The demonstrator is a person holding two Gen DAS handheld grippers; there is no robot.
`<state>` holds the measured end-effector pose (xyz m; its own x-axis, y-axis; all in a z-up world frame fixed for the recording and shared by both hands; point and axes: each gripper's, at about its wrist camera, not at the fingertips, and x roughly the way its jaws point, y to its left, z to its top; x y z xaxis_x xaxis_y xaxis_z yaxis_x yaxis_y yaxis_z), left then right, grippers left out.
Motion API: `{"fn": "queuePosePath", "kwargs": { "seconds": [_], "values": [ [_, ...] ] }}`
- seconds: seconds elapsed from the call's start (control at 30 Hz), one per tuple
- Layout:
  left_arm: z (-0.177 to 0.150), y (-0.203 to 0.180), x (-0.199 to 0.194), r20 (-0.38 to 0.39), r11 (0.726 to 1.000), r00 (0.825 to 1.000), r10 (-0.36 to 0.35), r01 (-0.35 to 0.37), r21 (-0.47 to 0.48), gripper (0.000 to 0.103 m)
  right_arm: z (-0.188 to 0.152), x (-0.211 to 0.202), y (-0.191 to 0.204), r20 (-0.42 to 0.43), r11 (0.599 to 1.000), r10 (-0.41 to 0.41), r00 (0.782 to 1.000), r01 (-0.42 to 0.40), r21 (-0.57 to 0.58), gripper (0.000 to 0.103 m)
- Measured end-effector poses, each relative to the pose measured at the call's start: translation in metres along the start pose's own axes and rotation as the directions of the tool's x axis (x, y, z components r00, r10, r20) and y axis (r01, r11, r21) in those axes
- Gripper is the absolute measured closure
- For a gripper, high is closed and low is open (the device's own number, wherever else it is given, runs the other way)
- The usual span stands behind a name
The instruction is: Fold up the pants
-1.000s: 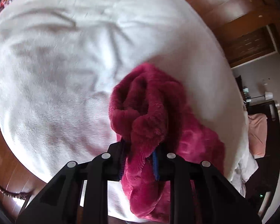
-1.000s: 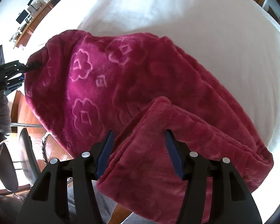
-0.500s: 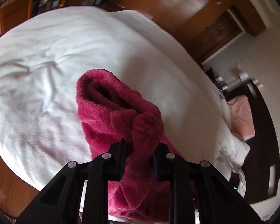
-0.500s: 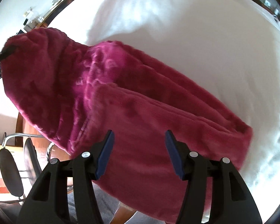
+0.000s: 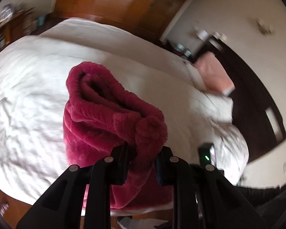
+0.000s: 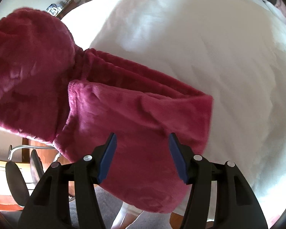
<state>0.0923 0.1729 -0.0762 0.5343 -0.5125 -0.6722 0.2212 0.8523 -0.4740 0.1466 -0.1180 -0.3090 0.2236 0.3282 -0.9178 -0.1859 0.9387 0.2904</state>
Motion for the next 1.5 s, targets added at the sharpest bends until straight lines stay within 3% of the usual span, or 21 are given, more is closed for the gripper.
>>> {"fn": "queuePosePath", "kwargs": {
  "seconds": [0.3,0.53,0.77,1.0,1.1,1.37,1.43,1.47,1.5],
  "values": [
    [-0.042,-0.081,0.049,-0.178,0.972,0.982,-0.057,0.095,0.213,0.082,-0.020,-0.016,-0.041,0.029,0.994,0.017,0.999,-0.020,0.103,0.045],
    [-0.082,-0.112,0.094,-0.323,0.947,0.944,-0.074,0.168,0.274,0.082,-0.035,-0.029,-0.066,0.046,0.987,0.015,0.999,-0.022,0.160,0.045],
    [-0.122,-0.120,0.144,-0.424,0.933,0.905,-0.028,0.176,0.314,0.082,-0.028,-0.049,-0.093,0.106,0.970,0.043,0.993,-0.066,0.234,0.045],
    [-0.151,-0.122,0.174,-0.466,0.924,0.884,0.028,0.156,0.350,0.081,-0.006,-0.071,-0.092,0.167,0.954,0.152,0.974,-0.189,0.234,0.045],
    [-0.160,-0.123,0.182,-0.475,0.920,0.879,0.047,0.146,0.363,0.081,0.004,-0.071,-0.082,0.168,0.942,0.233,0.958,-0.266,0.204,0.036],
    [-0.171,-0.132,0.188,-0.455,0.921,0.888,0.071,0.117,0.372,0.081,0.015,-0.051,-0.044,0.083,0.940,0.326,0.942,-0.332,0.074,0.036],
    [-0.175,-0.132,0.186,-0.450,0.919,0.890,0.076,0.112,0.377,0.081,0.018,-0.041,-0.037,0.072,0.946,0.315,0.946,-0.319,0.055,0.036],
    [-0.177,-0.132,0.185,-0.447,0.918,0.891,0.081,0.107,0.381,0.081,0.019,-0.037,-0.036,0.064,0.949,0.307,0.949,-0.310,0.050,0.040],
    [-0.176,-0.131,0.184,-0.445,0.918,0.891,0.085,0.104,0.383,0.081,0.018,-0.035,-0.034,0.060,0.948,0.312,0.948,-0.315,0.049,0.054]
  ]
}}
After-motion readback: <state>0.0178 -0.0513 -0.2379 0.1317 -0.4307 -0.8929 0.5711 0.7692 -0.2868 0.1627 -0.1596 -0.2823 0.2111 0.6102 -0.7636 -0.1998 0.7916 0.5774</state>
